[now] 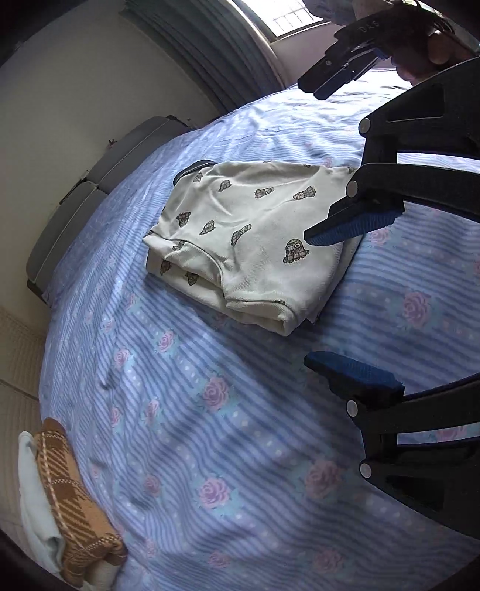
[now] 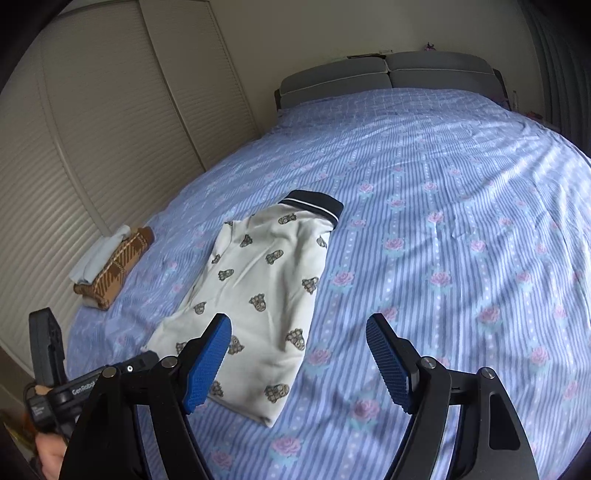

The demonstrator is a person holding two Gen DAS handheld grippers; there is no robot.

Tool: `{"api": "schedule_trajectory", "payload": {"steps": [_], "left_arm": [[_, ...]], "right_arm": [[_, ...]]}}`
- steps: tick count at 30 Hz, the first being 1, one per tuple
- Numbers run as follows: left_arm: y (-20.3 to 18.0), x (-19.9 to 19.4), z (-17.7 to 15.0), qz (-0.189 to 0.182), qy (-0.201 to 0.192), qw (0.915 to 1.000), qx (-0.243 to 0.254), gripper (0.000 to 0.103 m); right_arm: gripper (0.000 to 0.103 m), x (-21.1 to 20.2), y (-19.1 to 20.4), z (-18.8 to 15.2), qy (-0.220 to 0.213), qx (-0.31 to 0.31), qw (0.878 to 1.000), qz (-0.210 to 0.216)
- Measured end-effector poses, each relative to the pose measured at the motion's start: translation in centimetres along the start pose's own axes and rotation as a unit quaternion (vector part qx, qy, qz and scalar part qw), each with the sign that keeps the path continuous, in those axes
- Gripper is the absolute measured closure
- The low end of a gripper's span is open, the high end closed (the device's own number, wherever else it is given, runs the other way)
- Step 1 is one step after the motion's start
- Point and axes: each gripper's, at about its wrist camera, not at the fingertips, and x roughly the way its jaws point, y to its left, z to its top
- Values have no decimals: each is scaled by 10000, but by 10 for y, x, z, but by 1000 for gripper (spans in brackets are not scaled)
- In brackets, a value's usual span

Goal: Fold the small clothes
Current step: 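Grasp the folded cream shirt with both grippers at its collar end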

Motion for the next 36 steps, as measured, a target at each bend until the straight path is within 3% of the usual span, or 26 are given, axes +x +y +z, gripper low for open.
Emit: {"api": "schedule_trajectory", "payload": {"steps": [13, 21, 31, 34, 35, 36], "left_arm": [[4, 23, -7, -132, -302, 9952, -923, 48], [8, 31, -3, -144, -336, 9910, -1285, 66], [13, 38, 0, -242, -314, 9900, -1354, 78], [15, 40, 2, -364, -245, 9891, -1405, 86], [15, 40, 2, -384, -240, 9892, -1397, 87], [15, 39, 2, -397, -242, 9894, -1374, 89]], "right_arm": [[27, 101, -31, 40, 690, 377, 9948, 646], [27, 151, -44, 52, 1075, 736, 9847, 1156], [29, 195, -46, 78, 1254, 938, 9717, 1770], [50, 204, -39, 77, 1398, 896, 9700, 1773], [66, 207, -39, 75, 1463, 970, 9680, 1793], [75, 207, -43, 73, 1465, 1087, 9657, 1849]]}}
